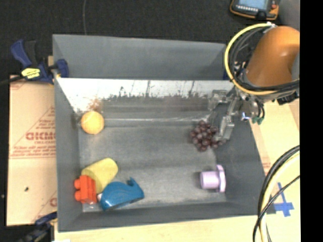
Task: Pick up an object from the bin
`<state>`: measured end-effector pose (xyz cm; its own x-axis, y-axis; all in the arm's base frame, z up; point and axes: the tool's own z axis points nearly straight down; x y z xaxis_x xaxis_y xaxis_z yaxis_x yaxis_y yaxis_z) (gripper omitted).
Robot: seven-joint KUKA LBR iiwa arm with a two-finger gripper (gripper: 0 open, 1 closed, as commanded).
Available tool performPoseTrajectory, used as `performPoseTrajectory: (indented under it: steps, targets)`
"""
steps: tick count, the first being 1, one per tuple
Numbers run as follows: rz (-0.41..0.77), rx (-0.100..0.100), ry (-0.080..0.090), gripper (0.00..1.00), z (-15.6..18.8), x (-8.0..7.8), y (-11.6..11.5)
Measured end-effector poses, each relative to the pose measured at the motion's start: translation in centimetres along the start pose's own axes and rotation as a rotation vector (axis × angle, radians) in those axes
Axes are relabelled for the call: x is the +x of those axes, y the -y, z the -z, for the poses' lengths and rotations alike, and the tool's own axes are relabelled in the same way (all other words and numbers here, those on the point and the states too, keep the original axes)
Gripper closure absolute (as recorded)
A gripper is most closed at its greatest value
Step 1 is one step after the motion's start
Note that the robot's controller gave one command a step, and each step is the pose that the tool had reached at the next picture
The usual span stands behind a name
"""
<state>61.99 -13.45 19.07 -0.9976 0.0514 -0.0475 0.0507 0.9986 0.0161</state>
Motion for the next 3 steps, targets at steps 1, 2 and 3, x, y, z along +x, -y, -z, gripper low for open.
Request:
performPoseTrajectory:
  steps: [1,2,3]
  targets:
    - [0.307,-0.003,-0.006,0.0,-11.2,0.3,1.0]
    - [0.244,0.005,0.017,0.0,-8.5,-0.9,1.1]
    - [0.297,-0.004,-0.005,0.0,-10.1,0.2,0.9]
